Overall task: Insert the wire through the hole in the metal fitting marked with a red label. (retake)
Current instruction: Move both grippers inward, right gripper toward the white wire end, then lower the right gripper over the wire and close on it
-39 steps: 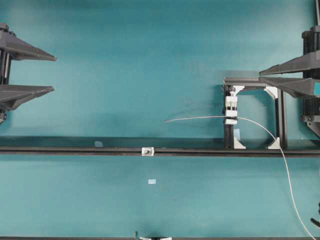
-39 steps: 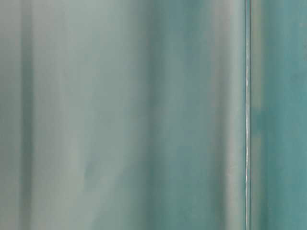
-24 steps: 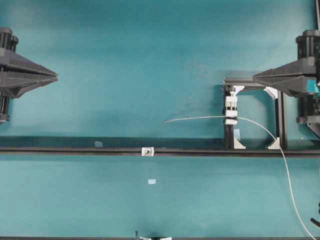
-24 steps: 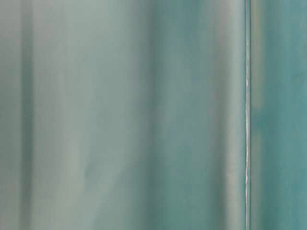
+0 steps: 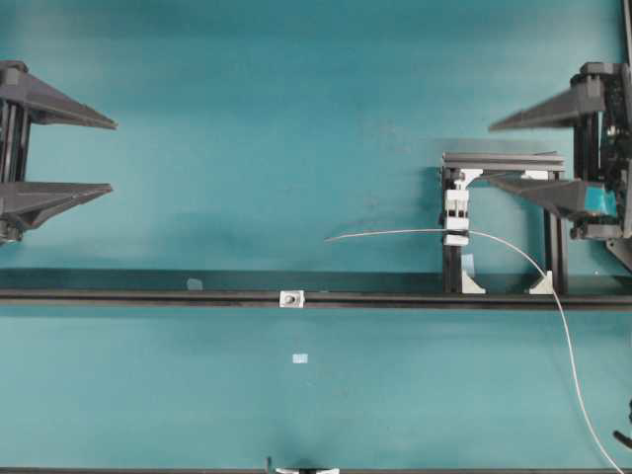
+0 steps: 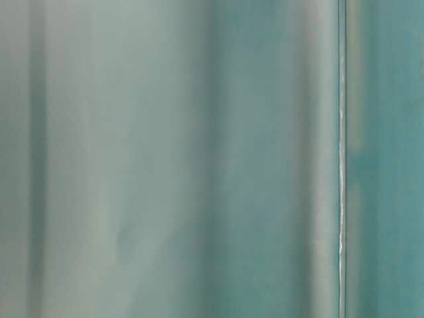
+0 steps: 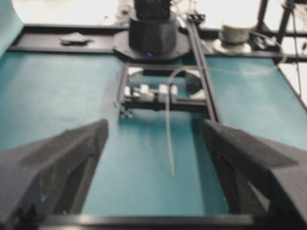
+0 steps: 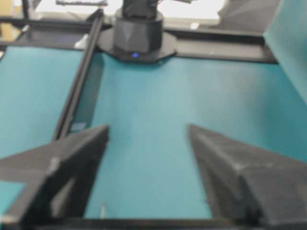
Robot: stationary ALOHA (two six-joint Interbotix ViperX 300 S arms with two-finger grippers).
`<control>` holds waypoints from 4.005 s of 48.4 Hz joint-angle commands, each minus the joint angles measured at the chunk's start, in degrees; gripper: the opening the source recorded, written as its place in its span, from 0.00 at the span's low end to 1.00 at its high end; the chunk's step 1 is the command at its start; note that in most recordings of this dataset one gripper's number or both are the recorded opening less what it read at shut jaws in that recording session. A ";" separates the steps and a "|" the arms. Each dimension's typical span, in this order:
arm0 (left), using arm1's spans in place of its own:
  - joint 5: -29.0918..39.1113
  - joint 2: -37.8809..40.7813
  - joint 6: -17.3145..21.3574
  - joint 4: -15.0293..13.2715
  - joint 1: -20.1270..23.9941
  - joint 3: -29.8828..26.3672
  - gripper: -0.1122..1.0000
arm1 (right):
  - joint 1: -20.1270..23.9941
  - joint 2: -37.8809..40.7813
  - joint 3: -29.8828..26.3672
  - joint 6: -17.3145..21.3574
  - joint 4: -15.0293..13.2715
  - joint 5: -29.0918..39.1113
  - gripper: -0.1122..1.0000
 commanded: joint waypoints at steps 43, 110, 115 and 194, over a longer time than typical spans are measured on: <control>-5.80 25.14 0.44 -0.09 2.90 -3.25 0.61 | -0.26 19.42 -2.81 4.75 0.18 -1.32 0.84; -6.94 37.88 0.18 -0.09 2.90 -6.94 0.46 | 2.72 46.23 -13.89 7.03 0.09 -3.25 0.84; -6.94 37.88 0.18 -0.09 2.90 -6.94 0.46 | 2.81 47.11 -14.24 7.03 0.09 -3.25 0.84; -6.94 37.88 0.09 -0.09 2.90 -6.59 0.46 | 3.43 54.40 -17.40 7.03 0.18 -4.31 0.84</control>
